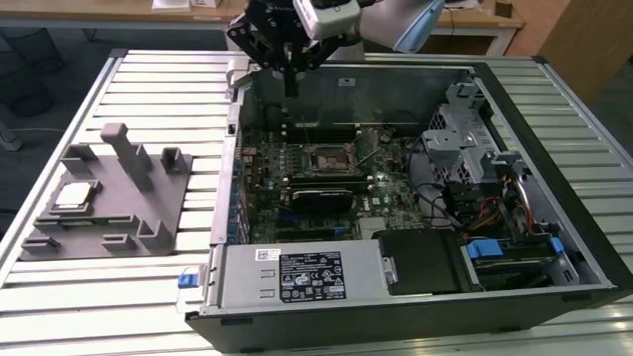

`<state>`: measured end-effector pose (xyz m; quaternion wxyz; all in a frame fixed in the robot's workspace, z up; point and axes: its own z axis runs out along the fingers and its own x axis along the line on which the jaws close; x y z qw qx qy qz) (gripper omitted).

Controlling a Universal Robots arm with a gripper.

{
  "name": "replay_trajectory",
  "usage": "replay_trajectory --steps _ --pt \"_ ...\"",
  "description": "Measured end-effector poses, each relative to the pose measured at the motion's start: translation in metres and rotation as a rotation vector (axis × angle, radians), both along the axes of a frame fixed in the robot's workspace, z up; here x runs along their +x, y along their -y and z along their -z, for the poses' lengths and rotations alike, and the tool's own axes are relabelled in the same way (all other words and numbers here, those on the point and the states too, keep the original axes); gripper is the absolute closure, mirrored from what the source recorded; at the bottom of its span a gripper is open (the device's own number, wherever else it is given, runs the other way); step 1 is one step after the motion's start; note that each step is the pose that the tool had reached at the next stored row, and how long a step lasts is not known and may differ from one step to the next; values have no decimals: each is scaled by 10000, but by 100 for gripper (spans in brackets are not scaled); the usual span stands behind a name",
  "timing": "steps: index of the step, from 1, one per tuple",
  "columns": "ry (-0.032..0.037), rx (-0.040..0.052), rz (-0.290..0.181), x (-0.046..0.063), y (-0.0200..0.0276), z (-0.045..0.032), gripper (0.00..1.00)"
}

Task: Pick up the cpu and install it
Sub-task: 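Reach for the cpu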

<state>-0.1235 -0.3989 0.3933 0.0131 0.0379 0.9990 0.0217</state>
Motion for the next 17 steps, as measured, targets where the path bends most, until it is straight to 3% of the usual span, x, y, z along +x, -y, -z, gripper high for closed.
replay_trajectory --steps 17 --pt "2 1 0 -166 0 0 89"
